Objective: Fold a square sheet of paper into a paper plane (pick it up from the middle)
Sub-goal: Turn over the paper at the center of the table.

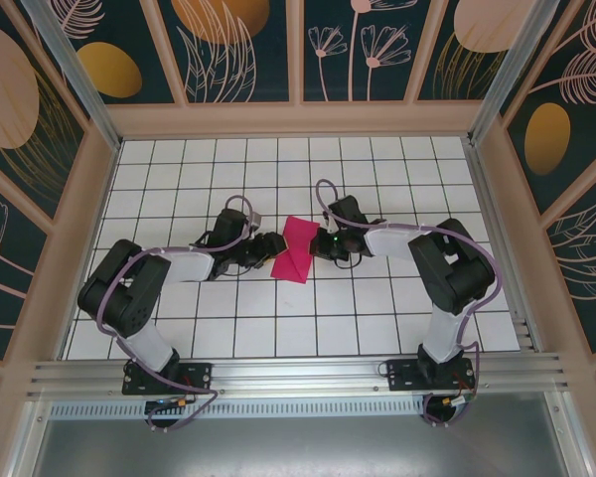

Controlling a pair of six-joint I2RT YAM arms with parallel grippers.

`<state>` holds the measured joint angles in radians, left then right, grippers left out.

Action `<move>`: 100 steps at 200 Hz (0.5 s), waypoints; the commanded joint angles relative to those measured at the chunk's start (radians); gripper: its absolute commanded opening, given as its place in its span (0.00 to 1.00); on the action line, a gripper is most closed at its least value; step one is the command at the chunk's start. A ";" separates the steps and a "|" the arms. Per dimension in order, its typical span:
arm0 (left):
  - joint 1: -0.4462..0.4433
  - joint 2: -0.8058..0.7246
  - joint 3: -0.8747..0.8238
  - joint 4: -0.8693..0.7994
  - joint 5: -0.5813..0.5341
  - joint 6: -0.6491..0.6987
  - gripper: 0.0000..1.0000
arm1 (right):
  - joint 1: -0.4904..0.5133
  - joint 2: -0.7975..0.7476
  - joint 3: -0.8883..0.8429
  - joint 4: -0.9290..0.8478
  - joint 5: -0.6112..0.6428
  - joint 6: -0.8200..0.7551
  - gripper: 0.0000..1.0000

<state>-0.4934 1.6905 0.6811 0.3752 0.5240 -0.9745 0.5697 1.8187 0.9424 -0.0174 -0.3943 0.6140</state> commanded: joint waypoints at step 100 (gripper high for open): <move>-0.040 0.122 0.120 0.006 0.055 0.109 0.48 | -0.013 -0.026 -0.044 0.040 -0.014 0.020 0.02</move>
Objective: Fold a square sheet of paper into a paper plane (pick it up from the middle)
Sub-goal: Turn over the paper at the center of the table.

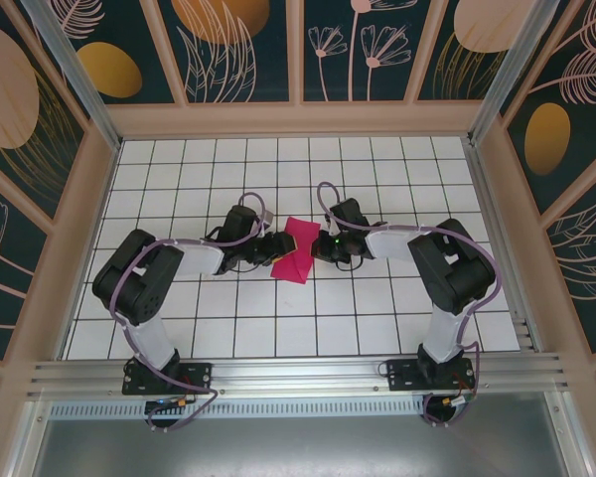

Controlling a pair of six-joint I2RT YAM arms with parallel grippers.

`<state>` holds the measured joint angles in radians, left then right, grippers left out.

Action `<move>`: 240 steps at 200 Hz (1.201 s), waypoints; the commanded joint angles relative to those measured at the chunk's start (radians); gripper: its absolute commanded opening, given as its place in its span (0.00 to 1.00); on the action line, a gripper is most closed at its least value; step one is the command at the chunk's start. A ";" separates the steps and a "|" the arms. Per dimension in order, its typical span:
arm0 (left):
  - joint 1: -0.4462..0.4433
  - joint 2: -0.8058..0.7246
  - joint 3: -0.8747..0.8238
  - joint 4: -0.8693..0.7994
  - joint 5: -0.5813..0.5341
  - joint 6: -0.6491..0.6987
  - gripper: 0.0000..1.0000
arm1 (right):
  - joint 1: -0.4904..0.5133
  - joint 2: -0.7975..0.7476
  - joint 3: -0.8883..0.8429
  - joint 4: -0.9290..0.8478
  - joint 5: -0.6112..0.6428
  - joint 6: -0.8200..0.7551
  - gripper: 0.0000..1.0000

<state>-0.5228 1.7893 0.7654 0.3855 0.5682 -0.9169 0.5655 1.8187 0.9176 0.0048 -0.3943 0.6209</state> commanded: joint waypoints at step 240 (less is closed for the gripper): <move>-0.018 -0.331 0.228 -0.549 -0.500 0.463 0.01 | -0.171 -0.475 -0.174 -0.043 0.298 0.103 0.62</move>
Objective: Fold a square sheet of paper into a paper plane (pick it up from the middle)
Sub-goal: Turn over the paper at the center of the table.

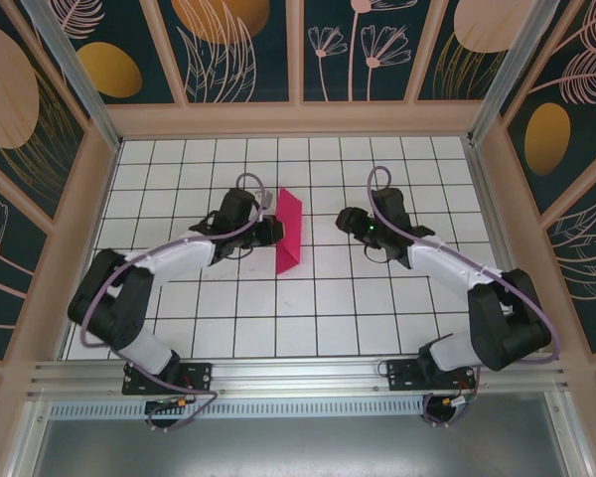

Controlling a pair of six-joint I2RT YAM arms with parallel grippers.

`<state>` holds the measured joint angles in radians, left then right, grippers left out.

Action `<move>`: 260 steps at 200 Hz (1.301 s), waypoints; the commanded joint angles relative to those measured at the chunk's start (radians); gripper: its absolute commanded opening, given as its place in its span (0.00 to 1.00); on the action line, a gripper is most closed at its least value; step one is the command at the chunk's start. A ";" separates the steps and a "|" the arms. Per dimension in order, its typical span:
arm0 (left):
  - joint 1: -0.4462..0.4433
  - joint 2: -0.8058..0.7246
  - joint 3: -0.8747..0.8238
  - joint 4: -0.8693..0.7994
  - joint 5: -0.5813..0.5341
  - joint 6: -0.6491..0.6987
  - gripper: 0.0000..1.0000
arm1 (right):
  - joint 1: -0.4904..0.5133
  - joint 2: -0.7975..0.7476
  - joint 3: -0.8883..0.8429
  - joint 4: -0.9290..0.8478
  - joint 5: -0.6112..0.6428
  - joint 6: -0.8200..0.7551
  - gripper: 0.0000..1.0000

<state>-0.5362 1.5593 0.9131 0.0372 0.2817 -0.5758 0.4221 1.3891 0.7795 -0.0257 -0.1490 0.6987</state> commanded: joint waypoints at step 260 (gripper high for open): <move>-0.261 0.653 0.640 -0.627 -0.912 0.148 0.07 | -0.213 -0.223 -0.139 -0.095 0.153 0.006 0.99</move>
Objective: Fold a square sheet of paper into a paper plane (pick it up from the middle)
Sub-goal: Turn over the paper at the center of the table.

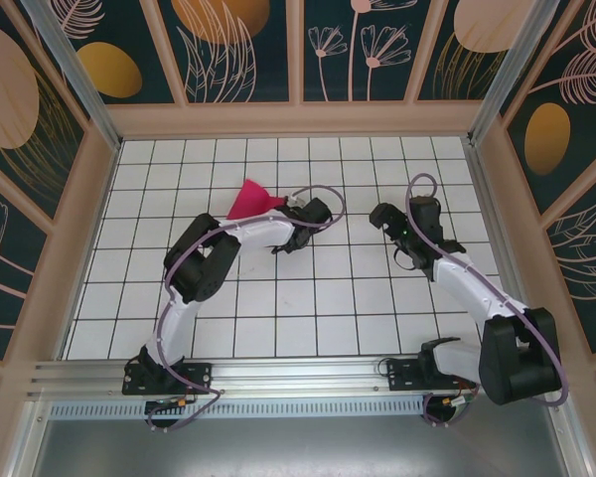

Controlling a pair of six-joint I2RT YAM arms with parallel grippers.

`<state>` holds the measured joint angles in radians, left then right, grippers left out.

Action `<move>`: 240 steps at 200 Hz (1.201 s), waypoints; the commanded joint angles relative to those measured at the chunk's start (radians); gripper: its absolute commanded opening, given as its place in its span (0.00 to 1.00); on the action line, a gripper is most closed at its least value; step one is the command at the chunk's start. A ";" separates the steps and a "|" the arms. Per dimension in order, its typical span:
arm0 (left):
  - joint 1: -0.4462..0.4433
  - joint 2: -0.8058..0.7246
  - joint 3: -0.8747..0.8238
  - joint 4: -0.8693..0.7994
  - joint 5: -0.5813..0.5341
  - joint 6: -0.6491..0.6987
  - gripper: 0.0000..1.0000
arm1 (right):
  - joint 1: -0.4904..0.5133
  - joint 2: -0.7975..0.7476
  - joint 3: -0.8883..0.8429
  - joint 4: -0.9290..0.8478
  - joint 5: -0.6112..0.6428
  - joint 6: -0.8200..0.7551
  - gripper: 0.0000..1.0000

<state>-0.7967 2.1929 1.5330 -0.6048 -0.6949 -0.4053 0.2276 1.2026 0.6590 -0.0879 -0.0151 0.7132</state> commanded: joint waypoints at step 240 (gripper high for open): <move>0.455 -0.755 -0.731 0.530 0.715 -0.377 0.99 | 0.434 0.732 0.660 0.026 -0.259 -0.084 0.43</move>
<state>-0.3973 1.4960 0.8650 -0.1291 0.0048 -0.6991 0.6212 1.8141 1.1851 -0.0647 -0.2169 0.6453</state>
